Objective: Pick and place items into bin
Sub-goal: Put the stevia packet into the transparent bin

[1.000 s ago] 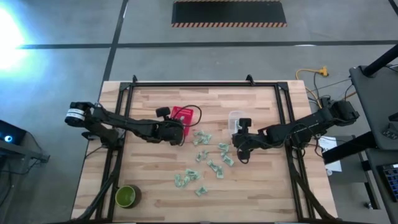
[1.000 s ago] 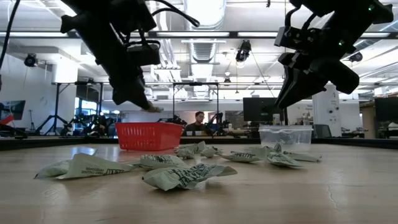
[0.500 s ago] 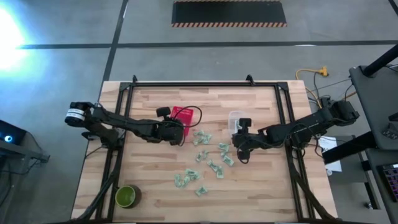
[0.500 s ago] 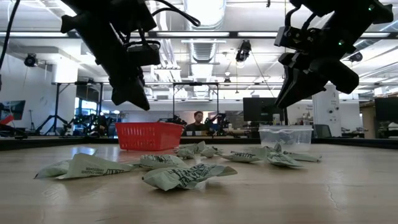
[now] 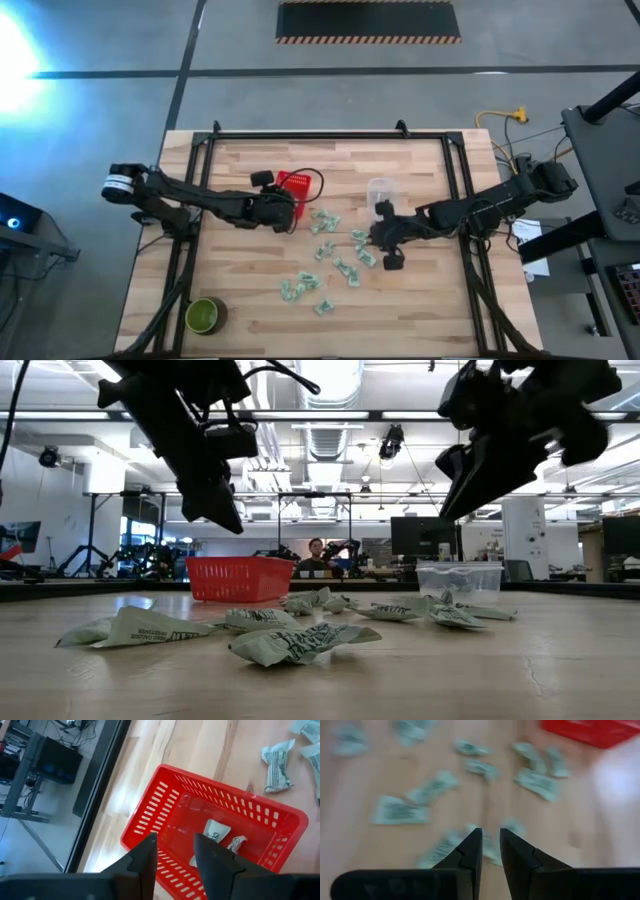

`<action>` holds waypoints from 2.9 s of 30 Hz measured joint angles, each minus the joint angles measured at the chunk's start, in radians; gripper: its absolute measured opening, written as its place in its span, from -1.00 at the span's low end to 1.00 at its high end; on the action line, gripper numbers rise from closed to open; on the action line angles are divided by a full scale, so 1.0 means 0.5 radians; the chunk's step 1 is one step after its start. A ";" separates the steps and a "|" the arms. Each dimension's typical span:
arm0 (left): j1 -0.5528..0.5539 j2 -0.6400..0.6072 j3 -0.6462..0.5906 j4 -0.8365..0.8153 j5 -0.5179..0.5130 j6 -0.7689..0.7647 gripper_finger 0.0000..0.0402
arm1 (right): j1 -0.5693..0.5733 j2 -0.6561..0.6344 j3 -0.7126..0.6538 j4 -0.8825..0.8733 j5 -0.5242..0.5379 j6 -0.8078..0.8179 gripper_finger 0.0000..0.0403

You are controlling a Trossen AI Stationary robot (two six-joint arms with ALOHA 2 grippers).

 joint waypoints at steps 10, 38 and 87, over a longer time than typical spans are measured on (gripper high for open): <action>0.000 -0.069 -0.003 -0.054 0.001 -0.011 -0.44 | 0.011 0.016 -0.024 0.079 -0.119 -0.258 -0.72; -0.002 -0.072 0.002 -0.046 0.001 -0.018 -0.44 | -0.009 0.373 -0.253 0.719 -0.096 -0.275 -0.31; -0.005 -0.072 -0.003 -0.041 0.018 -0.021 -0.44 | -0.094 0.564 -0.142 0.705 -0.215 -0.260 -0.46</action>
